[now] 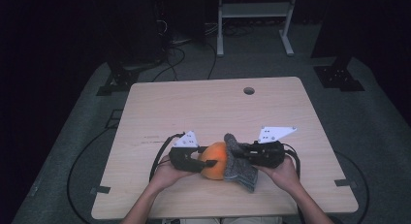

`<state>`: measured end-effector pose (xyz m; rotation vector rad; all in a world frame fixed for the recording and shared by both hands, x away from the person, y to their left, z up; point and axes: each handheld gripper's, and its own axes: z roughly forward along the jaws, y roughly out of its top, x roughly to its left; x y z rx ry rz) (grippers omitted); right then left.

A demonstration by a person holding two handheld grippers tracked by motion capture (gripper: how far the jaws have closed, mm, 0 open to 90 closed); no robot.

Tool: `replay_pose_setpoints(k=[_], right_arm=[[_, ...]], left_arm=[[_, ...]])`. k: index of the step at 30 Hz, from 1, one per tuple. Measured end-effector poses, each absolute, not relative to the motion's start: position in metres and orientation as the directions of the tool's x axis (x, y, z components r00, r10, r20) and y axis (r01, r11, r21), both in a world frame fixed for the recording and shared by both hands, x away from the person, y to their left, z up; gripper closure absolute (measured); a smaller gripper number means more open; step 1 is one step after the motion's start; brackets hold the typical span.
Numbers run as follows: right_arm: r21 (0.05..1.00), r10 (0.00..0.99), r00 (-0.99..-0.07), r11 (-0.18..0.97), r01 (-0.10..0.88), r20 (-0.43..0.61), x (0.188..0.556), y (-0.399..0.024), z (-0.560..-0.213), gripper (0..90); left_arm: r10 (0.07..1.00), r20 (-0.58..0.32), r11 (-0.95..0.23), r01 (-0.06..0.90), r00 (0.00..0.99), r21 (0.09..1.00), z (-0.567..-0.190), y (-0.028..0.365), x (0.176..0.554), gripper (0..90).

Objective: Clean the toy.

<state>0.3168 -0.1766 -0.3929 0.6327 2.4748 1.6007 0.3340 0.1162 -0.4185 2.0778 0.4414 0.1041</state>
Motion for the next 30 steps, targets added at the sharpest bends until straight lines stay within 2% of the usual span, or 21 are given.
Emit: replay_pose_setpoints(k=[5,10,13,16,21,25,30], right_arm=[[0.875,0.445,-0.884,0.360,0.324,0.144,0.314,-0.193,-0.406,79.4],[0.913,0.405,-0.906,0.309,0.265,0.126,0.304,-0.190,-0.388,79.5],[0.909,0.400,-0.912,0.344,0.236,0.086,0.304,-0.176,-0.384,79.4],[0.895,0.412,-0.906,0.361,0.263,0.100,0.309,-0.172,-0.392,79.6],[0.882,0.437,-0.889,0.356,0.308,0.135,0.308,-0.192,-0.401,79.6],[0.878,0.453,-0.880,0.352,0.323,0.143,0.305,-0.208,-0.407,79.5],[0.873,0.464,-0.872,0.349,0.340,0.154,0.304,-0.220,-0.413,79.5]], left_arm=[[0.357,-0.088,-0.463,0.258,0.930,0.848,-0.419,0.114,0.332,44.6],[0.369,-0.082,-0.458,0.257,0.926,0.851,-0.420,0.107,0.331,44.1],[0.369,-0.072,-0.463,0.251,0.927,0.850,-0.419,0.103,0.329,42.3],[0.356,-0.068,-0.465,0.240,0.932,0.852,-0.421,0.102,0.328,34.1],[0.316,-0.027,-0.426,0.167,0.948,0.889,-0.419,0.104,0.326,22.0],[0.338,-0.062,-0.419,0.209,0.939,0.884,-0.423,0.103,0.334,10.7],[0.310,-0.133,-0.410,0.259,0.941,0.875,-0.430,0.100,0.343,6.1]])
